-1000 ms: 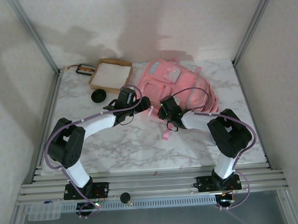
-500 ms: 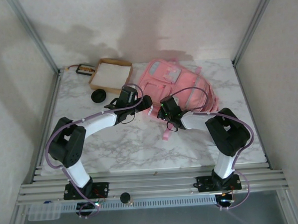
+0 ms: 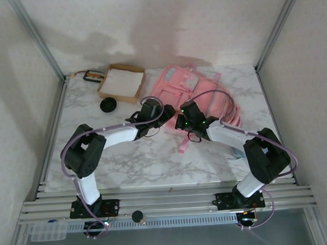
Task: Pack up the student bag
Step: Zip the student bag at the center of the table.
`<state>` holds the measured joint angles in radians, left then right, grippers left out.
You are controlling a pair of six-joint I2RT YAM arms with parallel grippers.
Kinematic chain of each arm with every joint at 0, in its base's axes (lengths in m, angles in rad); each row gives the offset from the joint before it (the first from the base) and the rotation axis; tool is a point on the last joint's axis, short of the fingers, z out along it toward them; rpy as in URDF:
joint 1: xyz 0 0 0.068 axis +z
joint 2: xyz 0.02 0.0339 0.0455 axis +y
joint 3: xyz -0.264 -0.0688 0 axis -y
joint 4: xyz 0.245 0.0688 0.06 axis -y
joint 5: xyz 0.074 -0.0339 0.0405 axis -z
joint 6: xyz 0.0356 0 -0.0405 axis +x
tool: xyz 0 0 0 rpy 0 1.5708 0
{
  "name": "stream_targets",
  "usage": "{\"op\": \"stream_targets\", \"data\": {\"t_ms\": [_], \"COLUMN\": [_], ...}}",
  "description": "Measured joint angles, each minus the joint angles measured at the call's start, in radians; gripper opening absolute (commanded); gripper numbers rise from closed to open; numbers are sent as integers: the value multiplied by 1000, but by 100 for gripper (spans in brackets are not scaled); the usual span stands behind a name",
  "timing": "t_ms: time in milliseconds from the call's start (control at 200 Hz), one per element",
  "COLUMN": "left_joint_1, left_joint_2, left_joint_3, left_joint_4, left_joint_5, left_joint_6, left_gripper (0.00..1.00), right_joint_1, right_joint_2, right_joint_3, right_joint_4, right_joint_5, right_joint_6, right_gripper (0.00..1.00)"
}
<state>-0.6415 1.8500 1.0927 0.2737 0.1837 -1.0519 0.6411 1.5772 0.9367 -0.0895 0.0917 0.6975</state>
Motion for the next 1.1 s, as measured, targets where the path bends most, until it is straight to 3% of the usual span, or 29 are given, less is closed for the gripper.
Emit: {"op": "stream_targets", "data": {"t_ms": [105,200,285,591,951,1051,1097], "left_joint_1": [-10,-18,-23,3,153,171,175], "left_joint_2": [35,43,43,25,48,63,59], "left_joint_3": [19,26,26,25,141,175,174], "left_joint_4": [27,41,60,53,-133,-167,-165], "left_joint_5": [-11,-41,-57,-24,125,166,166], "left_joint_6": [-48,-85,-106,-91,145,193,201], "left_gripper": [44,18,0,0,0,45,54], "right_joint_1": [-4,-6,-6,-24,-126,-119,-113], "right_joint_2": [-4,-4,-5,-94,-317,-321,-319], "right_joint_3": [3,11,17,6,-115,-117,-120], "right_joint_4": [-20,-42,-62,-164,-313,-294,-292], "right_joint_5": [-14,-14,-12,23,37,4,-5], "right_joint_6": [-18,-29,-30,-33,-68,-85,-86], "right_gripper": [0,0,0,0,0,0,0]}}
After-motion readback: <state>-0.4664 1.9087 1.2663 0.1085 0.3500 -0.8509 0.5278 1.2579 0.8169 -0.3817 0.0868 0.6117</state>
